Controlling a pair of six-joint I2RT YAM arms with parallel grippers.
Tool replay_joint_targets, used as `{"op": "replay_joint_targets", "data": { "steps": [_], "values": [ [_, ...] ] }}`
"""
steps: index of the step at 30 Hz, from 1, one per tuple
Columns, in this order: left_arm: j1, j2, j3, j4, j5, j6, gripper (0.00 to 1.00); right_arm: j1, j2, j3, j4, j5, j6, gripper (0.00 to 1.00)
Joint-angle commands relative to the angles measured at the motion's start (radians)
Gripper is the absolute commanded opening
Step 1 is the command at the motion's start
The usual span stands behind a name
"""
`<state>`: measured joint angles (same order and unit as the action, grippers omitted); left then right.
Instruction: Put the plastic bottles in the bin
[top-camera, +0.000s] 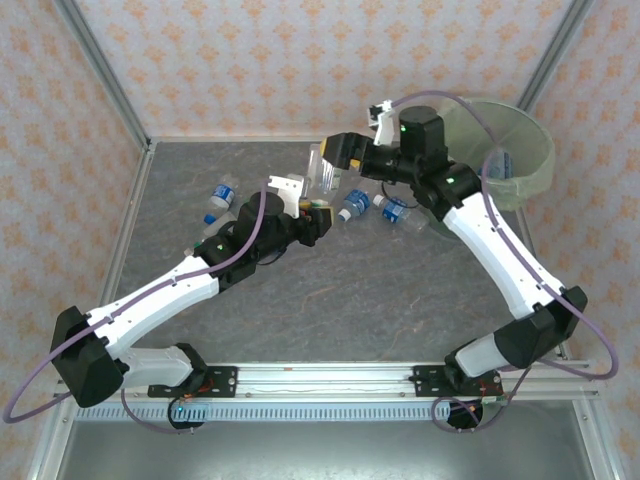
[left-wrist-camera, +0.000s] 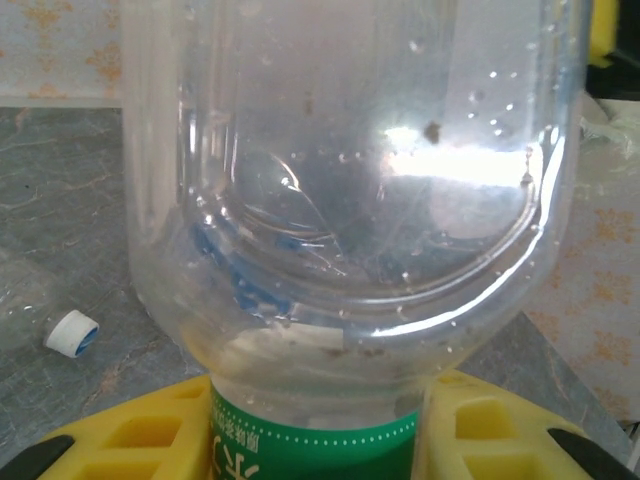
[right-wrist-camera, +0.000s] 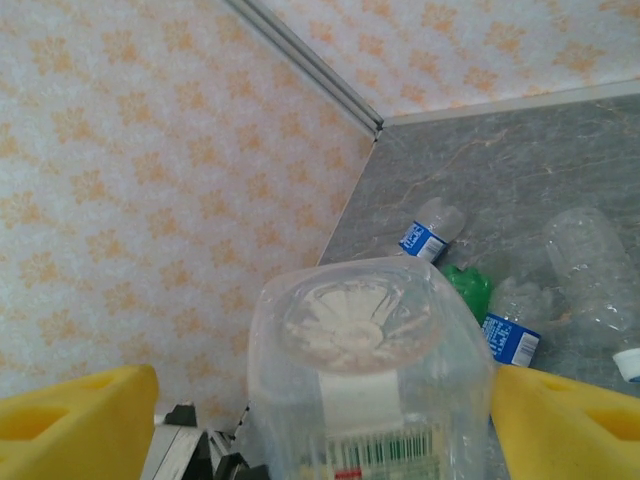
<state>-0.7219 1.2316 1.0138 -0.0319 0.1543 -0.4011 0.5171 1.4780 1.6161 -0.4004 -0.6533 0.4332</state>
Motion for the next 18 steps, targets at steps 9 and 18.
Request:
{"op": "replay_joint_targets", "data": {
  "steps": [9,18],
  "values": [
    [-0.014,-0.037,0.001,0.035,0.047,0.015,0.3,0.045,0.034,-0.024,0.009,0.003,0.001,0.71],
    [-0.015,-0.01,0.027,0.031,0.058,0.01,0.39,0.044,0.025,-0.006,-0.032,0.041,-0.001,0.5]
  ]
}}
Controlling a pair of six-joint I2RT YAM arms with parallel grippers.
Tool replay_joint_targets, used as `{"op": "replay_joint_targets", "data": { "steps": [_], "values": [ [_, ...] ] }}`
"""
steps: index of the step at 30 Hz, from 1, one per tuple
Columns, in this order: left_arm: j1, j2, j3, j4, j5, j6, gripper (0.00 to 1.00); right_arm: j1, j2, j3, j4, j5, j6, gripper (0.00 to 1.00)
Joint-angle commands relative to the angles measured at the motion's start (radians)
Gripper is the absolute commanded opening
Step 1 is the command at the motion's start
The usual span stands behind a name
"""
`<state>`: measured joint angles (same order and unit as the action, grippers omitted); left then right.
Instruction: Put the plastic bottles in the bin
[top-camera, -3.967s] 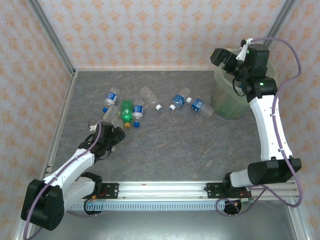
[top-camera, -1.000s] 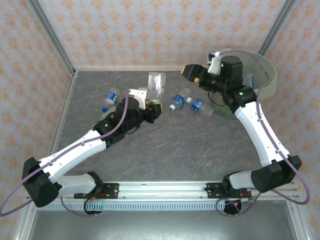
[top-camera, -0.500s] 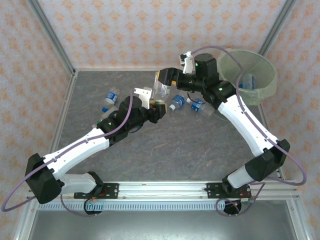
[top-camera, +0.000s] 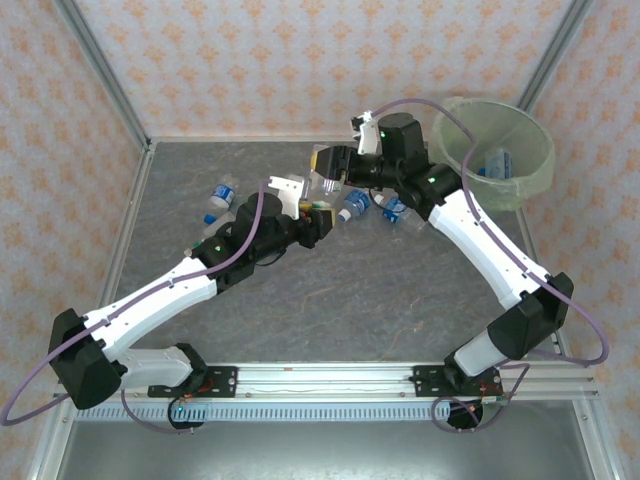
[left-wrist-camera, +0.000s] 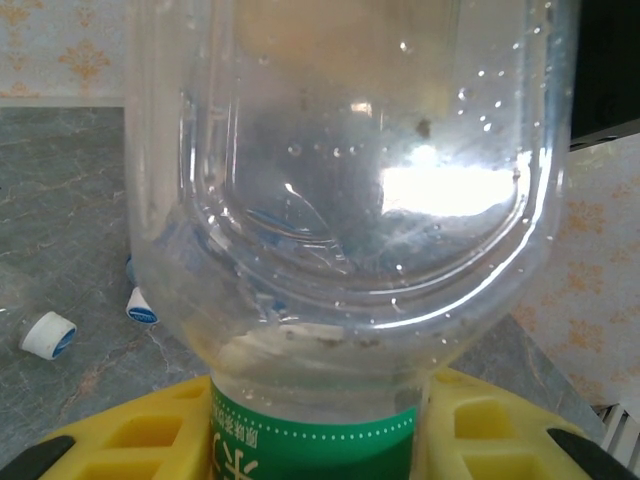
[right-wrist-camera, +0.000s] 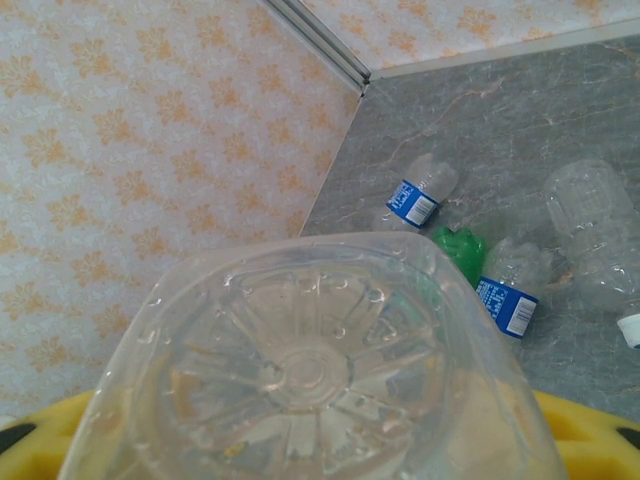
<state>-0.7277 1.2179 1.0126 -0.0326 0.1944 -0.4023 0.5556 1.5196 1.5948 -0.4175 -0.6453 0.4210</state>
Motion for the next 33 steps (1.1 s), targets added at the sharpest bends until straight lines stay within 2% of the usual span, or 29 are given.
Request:
{"op": "replay_joint_targets", "data": {
  "steps": [1,2,6,9,16,22,27,33],
  "values": [
    [-0.009,0.004,0.027,0.031,0.017,0.014,0.42,0.007,-0.02,0.013,-0.016,0.045,0.012,0.5],
    [-0.01,0.006,0.029,0.03,0.015,0.016,0.44,0.006,-0.026,0.006,-0.009,0.061,0.018,0.49],
    [-0.007,0.004,0.056,-0.027,-0.013,0.025,0.67,0.003,-0.038,-0.004,0.008,0.132,0.074,0.46],
    [-0.007,-0.022,0.066,-0.075,-0.03,0.013,0.9,-0.018,-0.053,-0.016,0.014,0.175,0.112,0.46],
    [0.006,-0.123,0.063,-0.17,-0.067,-0.031,0.92,-0.093,-0.139,-0.032,-0.026,0.377,0.199,0.47],
    [0.007,-0.241,0.007,-0.146,-0.066,-0.051,0.94,-0.277,-0.208,-0.024,-0.066,0.436,0.281,0.47],
    [0.007,-0.266,0.012,-0.175,-0.073,-0.053,0.94,-0.416,-0.198,0.074,-0.128,0.488,0.251,0.5],
    [0.007,-0.252,0.032,-0.181,-0.129,-0.049,0.99,-0.523,-0.149,0.166,-0.168,0.588,0.188,0.49]
  ]
}}
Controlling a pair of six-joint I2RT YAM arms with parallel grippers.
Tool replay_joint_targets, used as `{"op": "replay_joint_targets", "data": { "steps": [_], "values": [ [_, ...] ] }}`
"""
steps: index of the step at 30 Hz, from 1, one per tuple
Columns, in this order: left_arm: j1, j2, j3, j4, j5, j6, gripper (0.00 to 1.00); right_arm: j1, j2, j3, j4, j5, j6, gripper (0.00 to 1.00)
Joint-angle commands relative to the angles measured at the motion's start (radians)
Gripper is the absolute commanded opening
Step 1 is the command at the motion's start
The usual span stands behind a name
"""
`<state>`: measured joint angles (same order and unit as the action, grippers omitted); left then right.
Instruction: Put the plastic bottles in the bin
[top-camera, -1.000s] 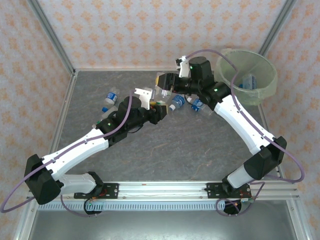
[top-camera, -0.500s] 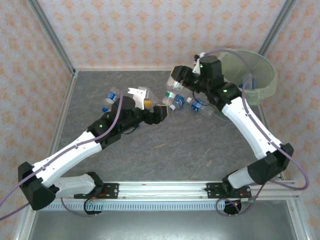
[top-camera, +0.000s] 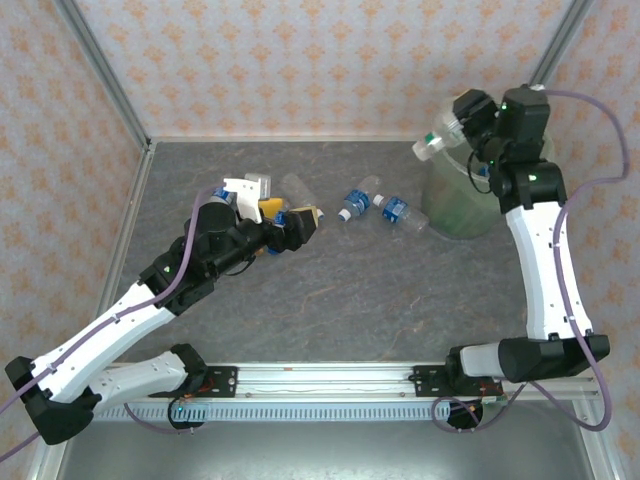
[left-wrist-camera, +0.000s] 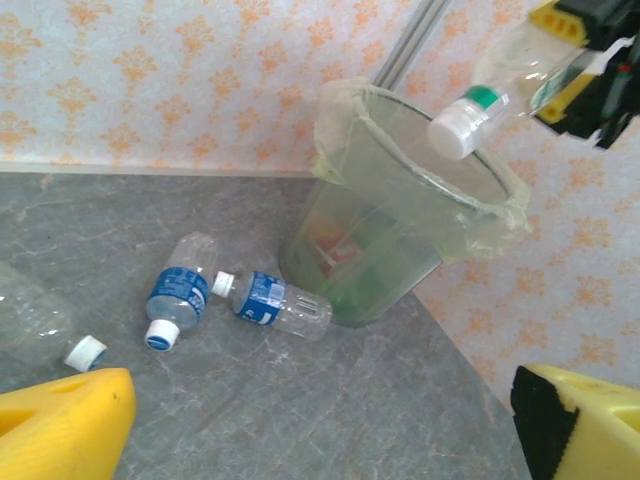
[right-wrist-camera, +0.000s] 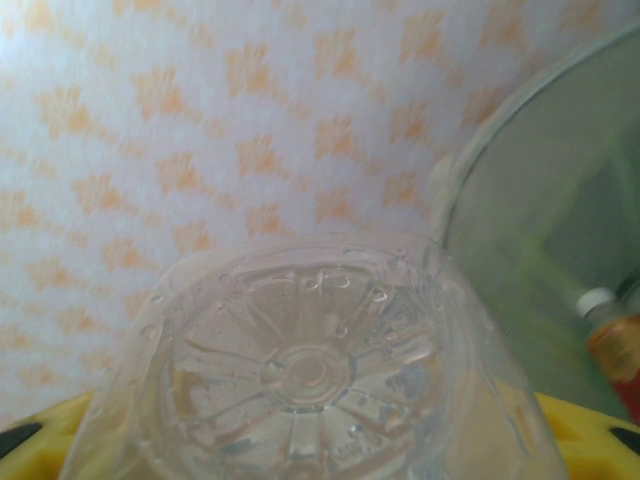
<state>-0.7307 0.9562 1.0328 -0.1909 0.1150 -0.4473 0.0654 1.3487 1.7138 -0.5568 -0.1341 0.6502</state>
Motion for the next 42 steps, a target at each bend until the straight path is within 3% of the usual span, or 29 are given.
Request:
{"op": "replay_joint_targets", "data": {
  "steps": [1,5,11,21,24,29,42],
  "values": [
    [0.011,0.014,0.018,-0.025,-0.065,-0.005,0.99,-0.049,0.028,0.047,-0.02,0.077,-0.054,0.49],
    [0.01,0.024,0.017,0.001,-0.161,-0.033,0.99,-0.14,0.066,0.039,0.028,0.04,-0.08,0.5],
    [0.01,0.065,0.022,0.025,-0.207,-0.067,0.99,-0.275,0.155,0.036,0.079,-0.025,-0.05,0.5],
    [0.01,0.058,0.012,0.009,-0.307,-0.084,0.99,-0.316,0.338,0.063,0.165,-0.09,0.045,0.5],
    [0.012,0.057,0.022,-0.019,-0.35,-0.075,0.99,-0.314,0.402,0.113,0.128,-0.118,0.066,0.59],
    [0.027,0.065,0.019,-0.033,-0.373,-0.07,0.99,-0.302,0.436,0.192,0.061,-0.087,0.045,1.0],
    [0.183,0.135,-0.004,-0.015,-0.257,-0.104,0.99,-0.292,0.333,0.256,-0.023,-0.074,-0.074,1.0]
  ]
}}
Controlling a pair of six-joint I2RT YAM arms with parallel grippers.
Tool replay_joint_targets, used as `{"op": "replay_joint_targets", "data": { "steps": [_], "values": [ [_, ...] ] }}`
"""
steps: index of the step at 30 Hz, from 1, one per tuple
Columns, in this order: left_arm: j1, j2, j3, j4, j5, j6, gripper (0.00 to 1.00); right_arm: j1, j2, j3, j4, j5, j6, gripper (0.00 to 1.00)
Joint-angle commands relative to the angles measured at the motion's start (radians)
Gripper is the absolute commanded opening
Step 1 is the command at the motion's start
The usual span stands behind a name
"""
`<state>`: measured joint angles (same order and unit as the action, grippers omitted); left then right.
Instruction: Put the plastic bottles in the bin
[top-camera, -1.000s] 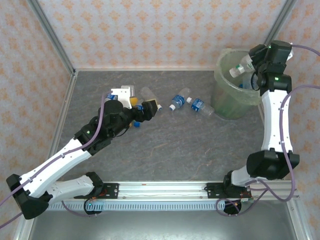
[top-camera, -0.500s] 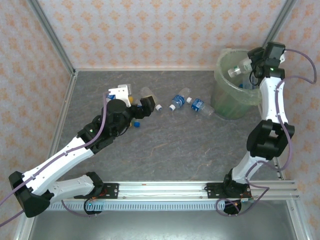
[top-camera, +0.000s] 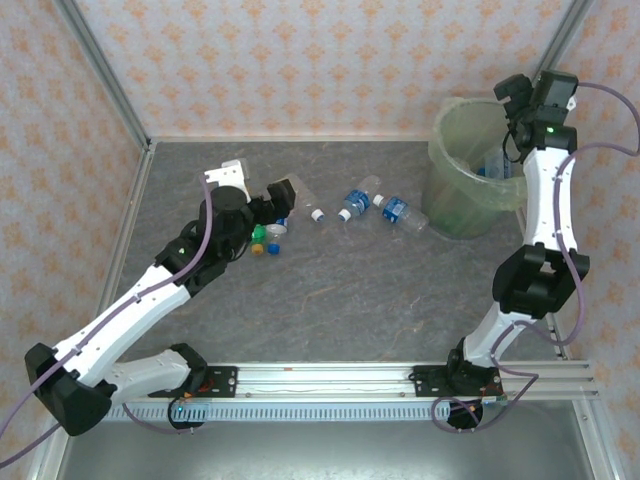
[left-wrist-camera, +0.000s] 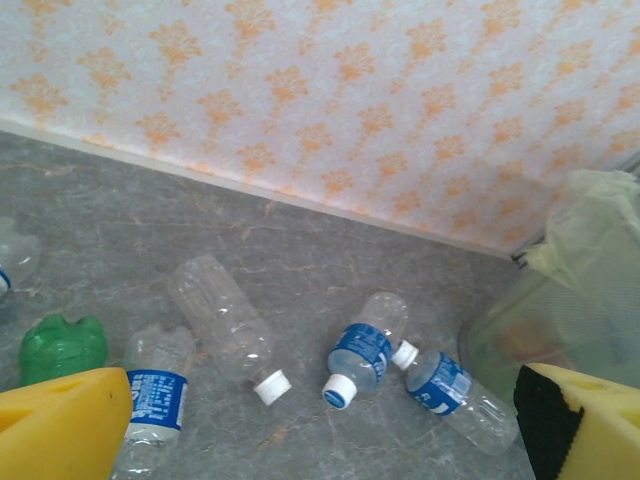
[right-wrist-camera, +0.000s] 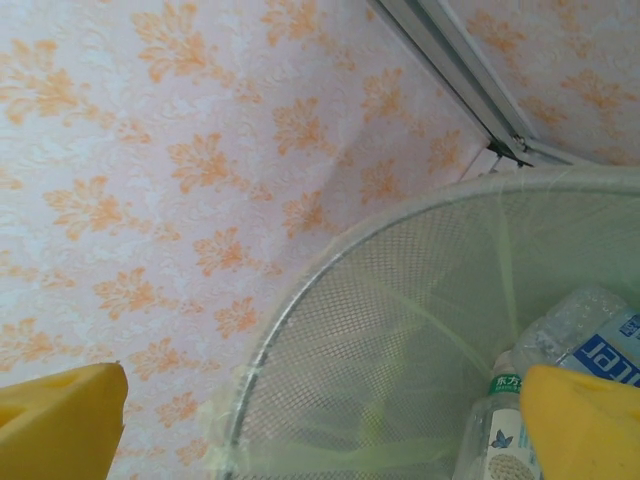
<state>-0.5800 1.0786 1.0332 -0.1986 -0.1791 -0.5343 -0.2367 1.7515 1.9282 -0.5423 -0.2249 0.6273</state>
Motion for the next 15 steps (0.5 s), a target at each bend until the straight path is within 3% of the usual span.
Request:
{"op": "replay_joint_targets", "data": {
  "steps": [1,15],
  "values": [
    [0.049,0.019,-0.009,-0.011,0.046,-0.018,0.99,0.014,-0.084,0.039,-0.041,0.013,-0.061,1.0],
    [0.309,0.131,-0.075,-0.11,0.07,0.037,0.99,0.225,-0.284,-0.136,0.001,-0.071,-0.176,1.0]
  ]
}}
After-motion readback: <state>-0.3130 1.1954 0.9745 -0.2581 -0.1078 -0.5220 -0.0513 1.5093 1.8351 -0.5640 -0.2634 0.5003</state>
